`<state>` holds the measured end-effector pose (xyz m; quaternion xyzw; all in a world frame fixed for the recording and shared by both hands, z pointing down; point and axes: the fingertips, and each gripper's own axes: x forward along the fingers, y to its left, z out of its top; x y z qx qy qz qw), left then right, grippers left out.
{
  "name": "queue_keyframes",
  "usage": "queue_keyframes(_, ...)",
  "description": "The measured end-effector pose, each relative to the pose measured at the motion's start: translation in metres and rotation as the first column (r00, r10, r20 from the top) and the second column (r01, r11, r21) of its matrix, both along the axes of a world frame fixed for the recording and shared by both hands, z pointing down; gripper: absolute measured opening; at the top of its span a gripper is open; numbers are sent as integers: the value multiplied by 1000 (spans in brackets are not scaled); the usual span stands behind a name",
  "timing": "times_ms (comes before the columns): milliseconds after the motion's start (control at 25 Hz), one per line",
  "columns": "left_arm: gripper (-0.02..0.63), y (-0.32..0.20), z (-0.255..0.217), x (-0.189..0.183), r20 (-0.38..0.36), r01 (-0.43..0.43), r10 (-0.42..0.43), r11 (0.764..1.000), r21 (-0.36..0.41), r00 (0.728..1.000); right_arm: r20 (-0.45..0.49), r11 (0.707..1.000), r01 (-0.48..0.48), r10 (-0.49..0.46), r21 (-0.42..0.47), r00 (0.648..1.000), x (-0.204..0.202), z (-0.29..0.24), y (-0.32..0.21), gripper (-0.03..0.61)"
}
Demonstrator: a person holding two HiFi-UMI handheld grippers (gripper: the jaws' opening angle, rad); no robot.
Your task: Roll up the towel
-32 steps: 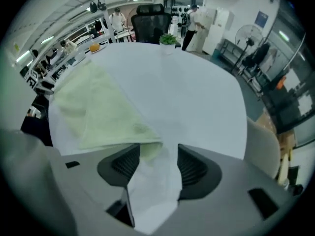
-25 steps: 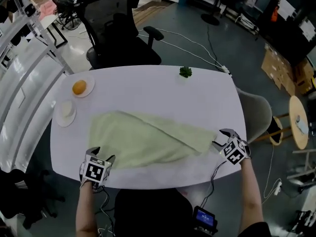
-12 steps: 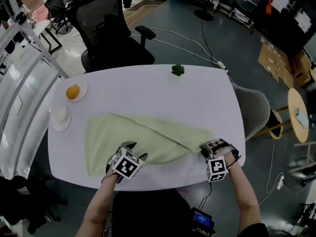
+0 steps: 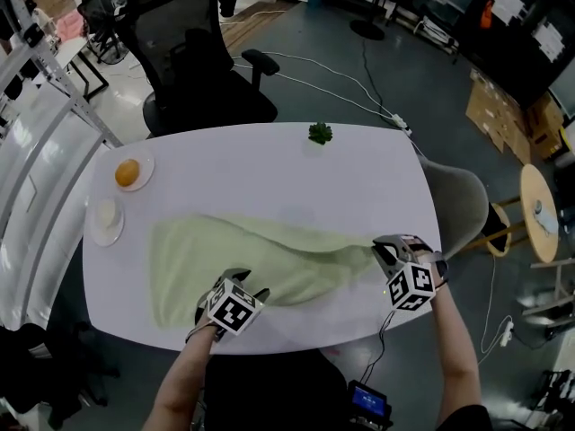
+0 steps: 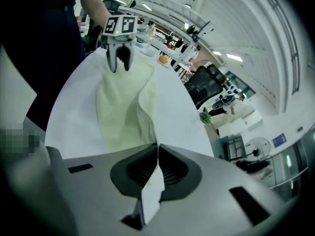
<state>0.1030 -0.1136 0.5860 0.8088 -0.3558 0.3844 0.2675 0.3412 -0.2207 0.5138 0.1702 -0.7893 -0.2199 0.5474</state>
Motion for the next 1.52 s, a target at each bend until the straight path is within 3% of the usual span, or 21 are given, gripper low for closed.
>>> queue_keyframes(280, 273, 0, 2, -3, 19, 27, -27, 1000, -6, 999, 45, 990, -140, 138, 25, 989, 10, -16, -89, 20)
queue_keyframes(440, 272, -1, 4, -5, 30, 53, -53, 999, -11, 998, 70, 971, -237, 239, -33, 969, 16, -1, -136, 20)
queue_keyframes(560, 272, -2, 7, -10, 40, 82, -81, 996, -25, 996, 64, 941, -323, 330, -103, 942, 18, 23, -162, 19)
queue_keyframes(680, 272, -2, 12, -14, 53, 108, -105, 993, -39, 993, 29, 885, -430, 442, -181, 897, 22, 54, -182, 20)
queue_keyframes(880, 273, 0, 24, -15, 86, 110, -105, 992, -60, 991, -8, 755, -579, 607, -309, 795, 20, 94, -190, 23)
queue_keyframes(1000, 290, 0, 29, -18, 98, 125, -119, 990, -60, 988, 20, 751, -594, 624, -288, 781, 22, 100, -196, 33)
queue_keyframes(1160, 302, -1, 31, -18, 104, 115, -109, 992, -51, 989, 72, 733, -628, 664, -262, 745, 30, 83, -201, 133)
queue_keyframes(1400, 332, -6, 24, -19, 67, 116, -114, 993, -29, 991, 277, 714, -645, 700, -271, 658, 47, 23, -179, 216)
queue_keyframes(1520, 334, -15, 1, -9, 15, 108, -108, 994, 29, 994, 334, 680, -663, 733, -314, 593, 65, 7, -144, 259)
